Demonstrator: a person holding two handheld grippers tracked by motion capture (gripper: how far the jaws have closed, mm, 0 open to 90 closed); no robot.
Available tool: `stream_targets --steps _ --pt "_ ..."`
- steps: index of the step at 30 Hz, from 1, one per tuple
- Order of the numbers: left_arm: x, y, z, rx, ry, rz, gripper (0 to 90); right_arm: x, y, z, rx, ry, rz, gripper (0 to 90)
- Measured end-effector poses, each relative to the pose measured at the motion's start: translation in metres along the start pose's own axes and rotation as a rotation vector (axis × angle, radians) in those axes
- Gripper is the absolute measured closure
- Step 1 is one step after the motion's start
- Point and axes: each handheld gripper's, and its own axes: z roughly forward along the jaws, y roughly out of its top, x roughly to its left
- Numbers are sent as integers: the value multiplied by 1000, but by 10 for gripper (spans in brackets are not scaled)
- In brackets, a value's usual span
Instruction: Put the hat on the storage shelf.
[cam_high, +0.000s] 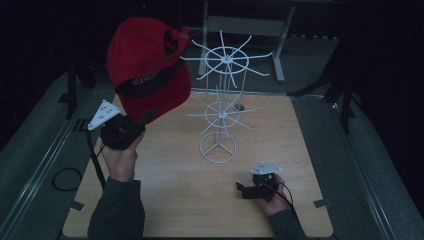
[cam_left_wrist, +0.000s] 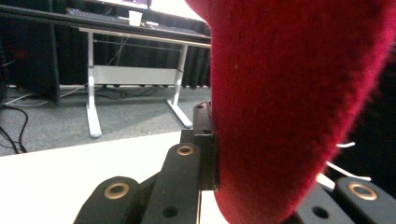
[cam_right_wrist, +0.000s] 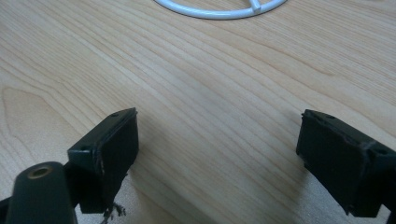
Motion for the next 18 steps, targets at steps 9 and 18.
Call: stream_targets --steps 9,18 --pt "-4 -3 0 -1 -3 10 853 0 0 0 0 0 0 128" --pt "-1 -14 3 15 6 -10 854 0 0 0 0 0 0 128"
